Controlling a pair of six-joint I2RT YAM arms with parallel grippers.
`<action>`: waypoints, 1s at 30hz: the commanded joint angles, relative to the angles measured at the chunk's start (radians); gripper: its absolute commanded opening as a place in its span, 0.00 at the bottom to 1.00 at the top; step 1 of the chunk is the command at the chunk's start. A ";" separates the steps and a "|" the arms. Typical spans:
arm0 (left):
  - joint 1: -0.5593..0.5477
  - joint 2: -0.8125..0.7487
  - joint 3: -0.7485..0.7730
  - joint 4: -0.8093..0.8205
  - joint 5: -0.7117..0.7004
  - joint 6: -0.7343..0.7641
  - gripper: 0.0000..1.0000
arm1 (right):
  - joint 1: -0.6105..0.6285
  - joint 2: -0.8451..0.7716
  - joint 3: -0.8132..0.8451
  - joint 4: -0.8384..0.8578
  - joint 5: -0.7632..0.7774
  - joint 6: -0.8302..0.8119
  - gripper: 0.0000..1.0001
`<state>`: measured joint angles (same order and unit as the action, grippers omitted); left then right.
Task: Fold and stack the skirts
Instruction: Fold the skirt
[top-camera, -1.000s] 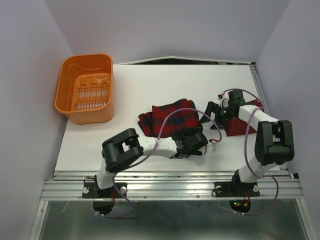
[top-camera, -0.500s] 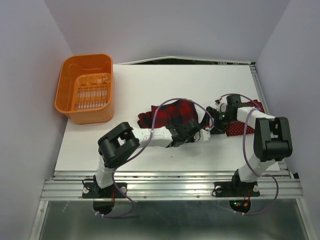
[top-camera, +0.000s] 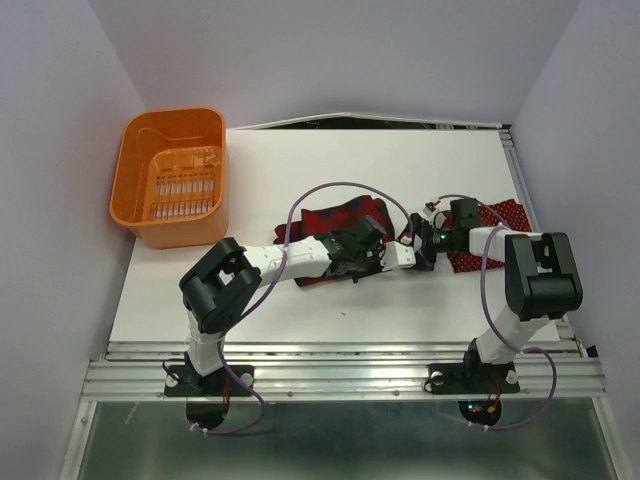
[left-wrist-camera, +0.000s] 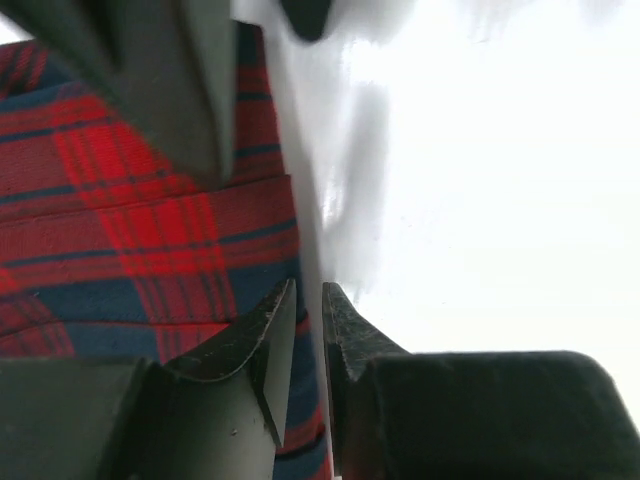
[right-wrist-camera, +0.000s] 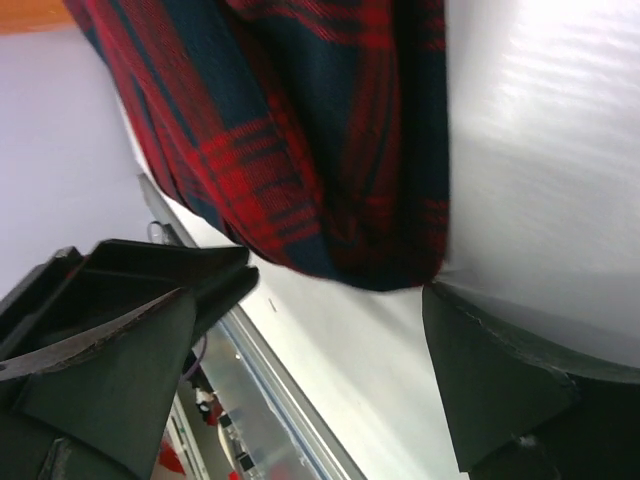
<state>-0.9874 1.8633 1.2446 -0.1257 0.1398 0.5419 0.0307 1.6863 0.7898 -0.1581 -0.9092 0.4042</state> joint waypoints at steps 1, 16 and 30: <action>0.027 -0.062 0.052 -0.015 0.121 0.000 0.28 | 0.020 0.064 -0.018 0.182 -0.016 0.044 1.00; -0.056 -0.112 -0.019 0.084 -0.186 0.065 0.86 | 0.029 0.035 0.009 0.016 0.026 -0.033 1.00; -0.132 0.095 -0.017 0.230 -0.546 0.181 0.92 | 0.029 0.039 0.054 -0.123 0.121 -0.065 1.00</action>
<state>-1.1297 1.9244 1.2282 0.0212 -0.2562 0.6632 0.0540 1.7191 0.8242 -0.2180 -0.8856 0.3836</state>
